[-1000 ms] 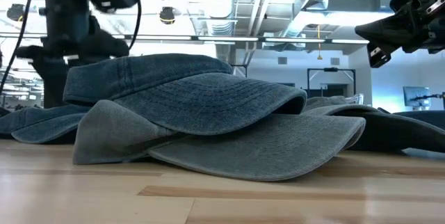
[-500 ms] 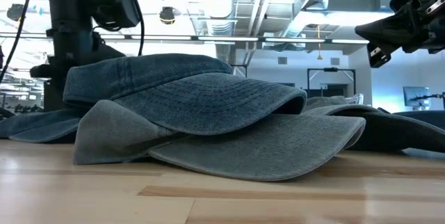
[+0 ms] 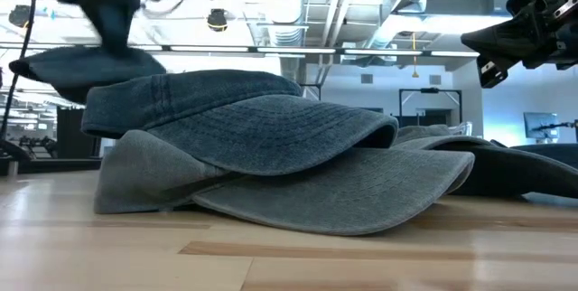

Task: Pick & Place hat
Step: Put the top left blue cap into the left transparent bin

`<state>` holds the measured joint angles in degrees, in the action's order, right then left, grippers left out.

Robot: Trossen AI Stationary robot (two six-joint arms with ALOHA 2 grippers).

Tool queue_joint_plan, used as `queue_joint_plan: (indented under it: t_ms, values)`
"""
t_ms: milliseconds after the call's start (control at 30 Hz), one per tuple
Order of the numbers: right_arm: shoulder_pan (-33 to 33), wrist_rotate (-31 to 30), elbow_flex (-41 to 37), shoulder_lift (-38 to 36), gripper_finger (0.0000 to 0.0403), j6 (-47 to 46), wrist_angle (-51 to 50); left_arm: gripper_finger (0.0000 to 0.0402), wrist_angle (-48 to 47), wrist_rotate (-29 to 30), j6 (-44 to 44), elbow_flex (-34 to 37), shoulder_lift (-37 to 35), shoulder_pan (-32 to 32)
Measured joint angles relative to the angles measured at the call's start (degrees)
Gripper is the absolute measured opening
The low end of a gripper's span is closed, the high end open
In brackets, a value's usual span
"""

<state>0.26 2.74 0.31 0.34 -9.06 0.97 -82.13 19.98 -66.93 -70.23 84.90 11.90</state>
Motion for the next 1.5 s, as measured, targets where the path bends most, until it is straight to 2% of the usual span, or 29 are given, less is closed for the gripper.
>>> queue_joint_plan:
  t_ms: [100,200,333,467,733,900,1033,1267,1367,1500]
  values:
    - [0.0,0.0,0.0,0.0,0.0000,0.0,0.0,0.0001,-4.4,2.9,1.9,-6.6,0.0,1.0]
    - [0.0,0.0,0.0,0.0,0.0000,0.0,0.0,0.0001,-5.7,6.9,7.3,-12.4,0.0,1.1]
    - [0.0,0.0,0.0,0.0,0.0000,0.0,0.0,0.0001,-4.6,14.7,21.7,-17.4,0.3,0.3]
    - [0.0,0.0,0.0,0.0,0.0000,0.0,0.0,0.0000,-1.9,18.1,39.2,-21.8,3.4,-3.3]
    - [0.0,0.0,0.0,0.0,0.0000,0.0,0.0,0.0000,7.7,24.8,68.5,-29.4,14.5,-14.1]
    - [0.0,0.0,0.0,0.0,0.0000,0.0,0.0,0.0000,19.2,28.9,80.0,-28.9,20.3,-19.8]
    - [0.0,0.0,0.0,0.0,0.0000,0.0,0.0,0.0000,26.2,28.5,84.1,-28.0,25.2,-22.7]
    - [0.0,0.0,0.0,0.0,0.0000,0.0,0.0,0.0000,26.4,27.4,81.1,-28.0,32.1,-23.6]
    - [0.0,0.0,0.0,0.0,0.0000,0.0,0.0,0.0000,26.7,24.2,78.0,-27.8,34.6,-24.2]
    - [0.0,0.0,0.0,0.0,0.0000,0.0,0.0,0.0000,28.3,24.2,78.0,-23.8,35.2,-24.5]
